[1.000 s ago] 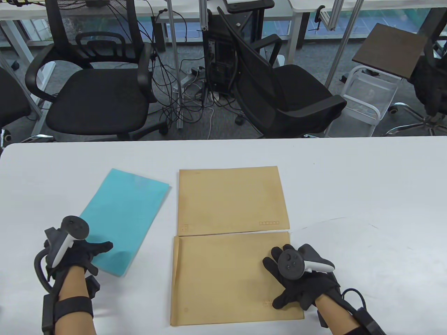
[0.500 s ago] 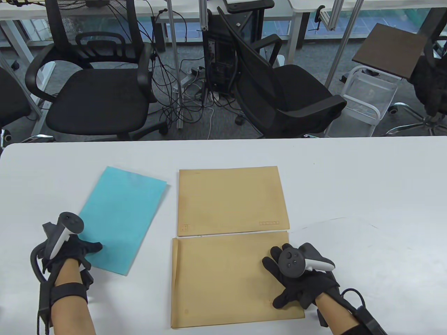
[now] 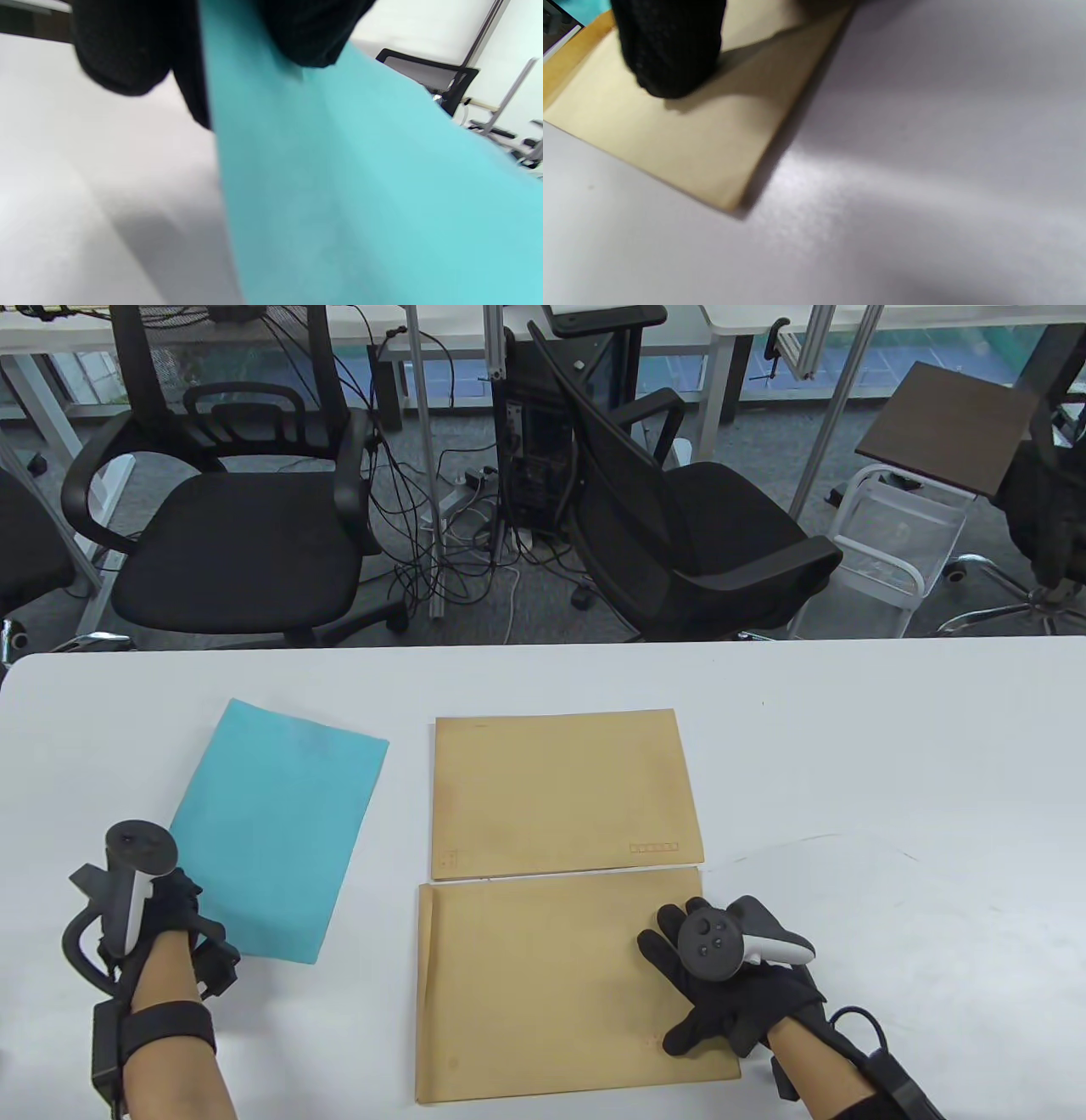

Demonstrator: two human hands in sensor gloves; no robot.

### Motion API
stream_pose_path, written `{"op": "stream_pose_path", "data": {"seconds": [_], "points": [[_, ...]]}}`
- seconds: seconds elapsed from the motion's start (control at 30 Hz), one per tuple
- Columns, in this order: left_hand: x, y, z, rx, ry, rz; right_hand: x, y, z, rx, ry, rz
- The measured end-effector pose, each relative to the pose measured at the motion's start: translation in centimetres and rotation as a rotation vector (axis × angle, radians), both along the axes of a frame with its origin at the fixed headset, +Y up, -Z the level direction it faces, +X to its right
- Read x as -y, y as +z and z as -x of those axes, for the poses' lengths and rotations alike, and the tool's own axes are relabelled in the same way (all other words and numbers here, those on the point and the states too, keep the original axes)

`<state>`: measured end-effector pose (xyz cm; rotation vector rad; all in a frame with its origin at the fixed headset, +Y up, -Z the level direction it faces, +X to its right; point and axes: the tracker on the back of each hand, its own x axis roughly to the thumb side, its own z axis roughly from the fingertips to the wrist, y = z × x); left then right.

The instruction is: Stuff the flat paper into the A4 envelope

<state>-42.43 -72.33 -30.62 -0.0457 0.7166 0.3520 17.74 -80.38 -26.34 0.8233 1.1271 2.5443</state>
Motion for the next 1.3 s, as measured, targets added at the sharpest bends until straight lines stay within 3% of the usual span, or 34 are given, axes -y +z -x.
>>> {"op": "stream_pose_path", "data": {"seconds": [0.17, 0.27, 0.6, 0.77, 0.93, 1.3], "points": [[-1.7, 1.2, 0.6, 0.012, 0.231, -0.215, 0.0, 0.0, 0.0, 0.001, -0.001, 0.001], [-2.9, 1.4, 0.4, 0.023, 0.285, -0.298, 0.0, 0.0, 0.0, 0.001, 0.001, 0.000], [-6.1, 1.3, -1.0, 0.109, 0.406, -0.424, 0.0, 0.0, 0.0, 0.004, 0.006, 0.000], [-6.1, 0.6, -2.4, 0.241, 0.546, -0.343, 0.0, 0.0, 0.0, 0.006, 0.008, 0.000], [-6.1, -0.6, -4.4, 0.419, 0.664, -0.145, 0.0, 0.0, 0.0, 0.007, 0.010, 0.000], [-6.0, -1.9, -8.4, 0.716, 0.723, 0.151, 0.0, 0.0, 0.0, 0.008, 0.012, 0.001]]}}
